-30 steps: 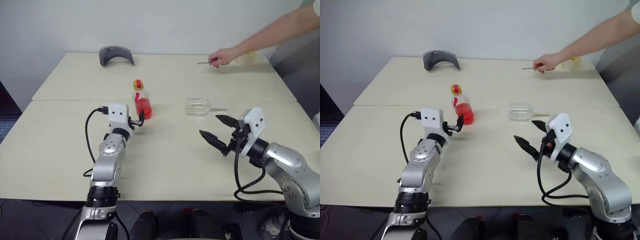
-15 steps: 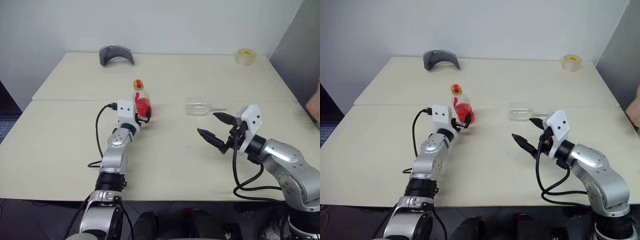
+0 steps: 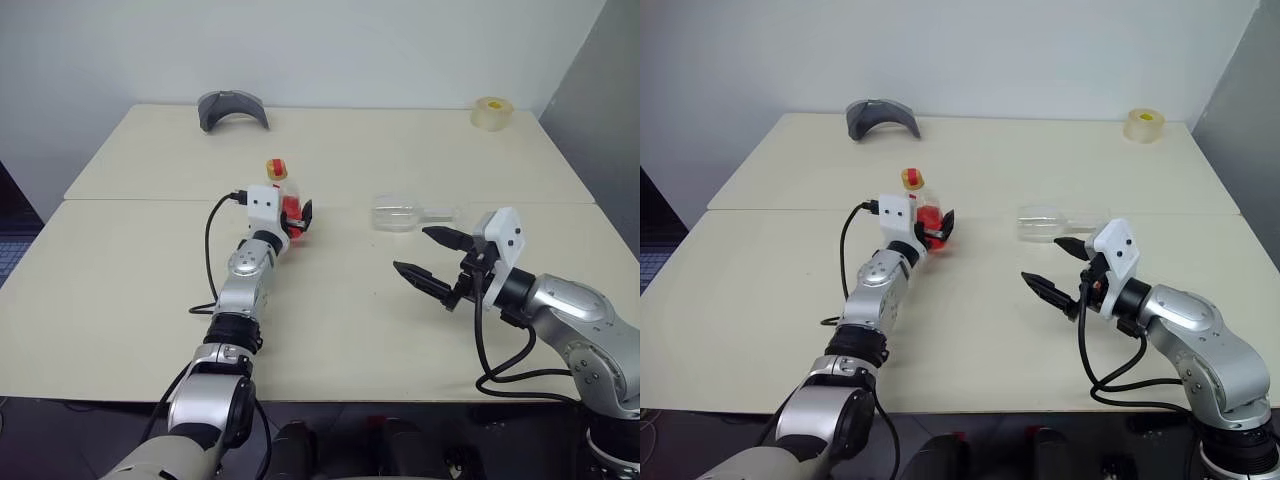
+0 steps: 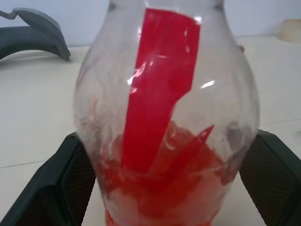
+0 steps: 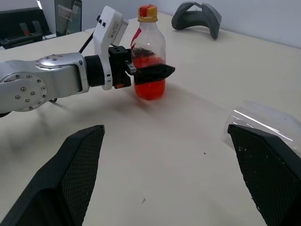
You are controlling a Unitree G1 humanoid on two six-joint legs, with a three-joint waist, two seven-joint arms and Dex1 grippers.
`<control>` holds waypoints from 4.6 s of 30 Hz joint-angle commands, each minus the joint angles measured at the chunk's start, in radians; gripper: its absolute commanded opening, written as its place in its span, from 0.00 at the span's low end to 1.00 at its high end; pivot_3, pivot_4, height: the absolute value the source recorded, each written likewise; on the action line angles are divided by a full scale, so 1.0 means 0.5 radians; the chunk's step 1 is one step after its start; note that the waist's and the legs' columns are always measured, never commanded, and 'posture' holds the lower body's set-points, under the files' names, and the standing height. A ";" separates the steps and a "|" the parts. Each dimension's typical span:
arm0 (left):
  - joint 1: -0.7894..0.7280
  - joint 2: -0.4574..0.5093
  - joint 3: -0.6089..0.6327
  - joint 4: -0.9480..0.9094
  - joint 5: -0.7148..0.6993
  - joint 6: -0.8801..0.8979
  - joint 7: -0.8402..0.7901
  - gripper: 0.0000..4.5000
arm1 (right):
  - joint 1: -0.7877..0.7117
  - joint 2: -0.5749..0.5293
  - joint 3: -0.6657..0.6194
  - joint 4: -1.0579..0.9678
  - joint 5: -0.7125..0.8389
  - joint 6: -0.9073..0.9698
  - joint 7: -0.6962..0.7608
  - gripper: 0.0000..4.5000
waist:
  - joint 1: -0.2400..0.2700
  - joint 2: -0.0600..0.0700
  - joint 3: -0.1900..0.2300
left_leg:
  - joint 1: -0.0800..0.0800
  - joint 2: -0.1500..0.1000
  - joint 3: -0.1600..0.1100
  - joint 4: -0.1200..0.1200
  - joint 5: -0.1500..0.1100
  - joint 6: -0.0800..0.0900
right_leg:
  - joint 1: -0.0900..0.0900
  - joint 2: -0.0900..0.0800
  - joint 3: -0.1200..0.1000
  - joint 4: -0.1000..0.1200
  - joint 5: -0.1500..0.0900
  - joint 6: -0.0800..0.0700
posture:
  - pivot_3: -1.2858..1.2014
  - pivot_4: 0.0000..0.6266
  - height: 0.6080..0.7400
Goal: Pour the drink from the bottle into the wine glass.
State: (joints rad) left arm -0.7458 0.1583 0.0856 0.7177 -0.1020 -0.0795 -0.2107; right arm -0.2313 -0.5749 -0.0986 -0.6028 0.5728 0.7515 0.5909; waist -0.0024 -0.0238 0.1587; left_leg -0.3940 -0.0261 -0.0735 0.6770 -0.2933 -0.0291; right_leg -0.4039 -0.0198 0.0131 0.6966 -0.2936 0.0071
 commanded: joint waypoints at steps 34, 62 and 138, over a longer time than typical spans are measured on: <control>-0.235 0.222 -0.225 -0.329 -0.171 0.206 -1.215 0.42 | -0.965 0.337 0.306 0.782 -0.318 -0.086 -0.207 1.00 | -0.048 0.001 0.001 | -0.005 -0.001 0.000 0.002 0.005 -0.008 | -0.006 -0.001 0.001 0.001 0.000 -0.001 | 0.52 0.24 1.00; -0.395 0.073 -0.231 -0.110 -0.160 0.068 -1.462 0.35 | -1.349 0.492 0.279 1.135 -0.148 0.034 0.114 0.55 | -0.059 0.003 0.002 | -0.010 -0.002 0.000 0.003 0.002 -0.002 | -0.012 -0.002 0.001 0.004 0.001 -0.001 | 0.52 0.24 1.00; -0.235 0.232 -0.306 -0.771 -0.407 0.530 -1.377 0.29 | -1.498 0.606 0.289 0.875 -0.199 0.151 -0.200 0.89 | -0.060 0.010 0.007 | -0.011 -0.002 -0.001 0.002 0.004 -0.007 | -0.013 -0.003 0.002 0.003 0.001 -0.002 | 0.52 0.24 1.00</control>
State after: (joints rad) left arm -0.8212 0.2776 -0.0820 0.3505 -0.3033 0.2119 -0.8924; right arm -0.9625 -0.2661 0.0446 -0.1476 0.4804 0.8523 0.4793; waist -0.0322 -0.0188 0.1623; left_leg -0.3995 -0.0270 -0.0743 0.6782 -0.2911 -0.0327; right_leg -0.4104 -0.0210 0.0138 0.6984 -0.2930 0.0063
